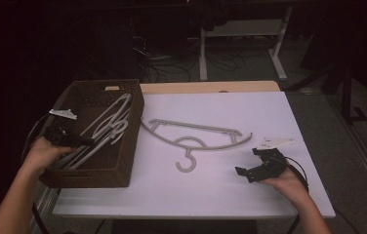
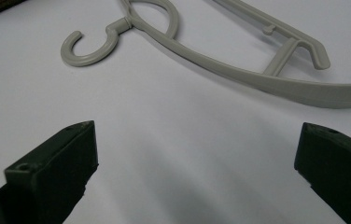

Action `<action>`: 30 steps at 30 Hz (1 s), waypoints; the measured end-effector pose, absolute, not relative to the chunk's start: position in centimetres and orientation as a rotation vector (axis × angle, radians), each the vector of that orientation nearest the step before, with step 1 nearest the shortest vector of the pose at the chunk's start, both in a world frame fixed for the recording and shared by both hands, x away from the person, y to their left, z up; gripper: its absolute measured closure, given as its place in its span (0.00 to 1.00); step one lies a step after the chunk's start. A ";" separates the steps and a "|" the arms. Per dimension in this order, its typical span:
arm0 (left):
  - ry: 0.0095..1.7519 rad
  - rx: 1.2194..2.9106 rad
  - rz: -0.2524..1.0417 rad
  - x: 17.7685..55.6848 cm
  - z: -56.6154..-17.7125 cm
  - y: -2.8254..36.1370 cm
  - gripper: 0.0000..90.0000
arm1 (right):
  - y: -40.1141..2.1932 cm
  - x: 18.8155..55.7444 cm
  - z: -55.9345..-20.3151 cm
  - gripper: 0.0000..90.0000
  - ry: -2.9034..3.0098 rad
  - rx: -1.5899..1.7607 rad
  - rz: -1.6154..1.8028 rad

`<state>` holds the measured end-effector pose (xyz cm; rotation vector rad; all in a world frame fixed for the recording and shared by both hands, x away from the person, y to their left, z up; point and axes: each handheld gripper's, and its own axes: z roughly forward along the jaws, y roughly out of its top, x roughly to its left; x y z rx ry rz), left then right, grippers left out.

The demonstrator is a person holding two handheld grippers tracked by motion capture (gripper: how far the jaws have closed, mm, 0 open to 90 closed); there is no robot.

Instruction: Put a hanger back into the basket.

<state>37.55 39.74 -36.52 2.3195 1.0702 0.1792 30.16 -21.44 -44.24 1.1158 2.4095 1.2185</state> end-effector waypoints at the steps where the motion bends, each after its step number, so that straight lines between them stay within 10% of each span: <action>1: 1.065 2.331 0.197 37.5 -36.6 39.7 0.89 | -21.4 30.2 -44.2 0.00 2.409 1.116 1.219; 14: 1.050 2.163 0.251 37.1 -34.5 39.5 0.47 | -21.5 30.2 -44.2 0.00 2.403 1.119 1.224; 30: 0.832 2.063 0.190 36.6 -31.3 32.4 0.34 | -21.6 30.2 -44.2 0.00 2.401 1.125 1.234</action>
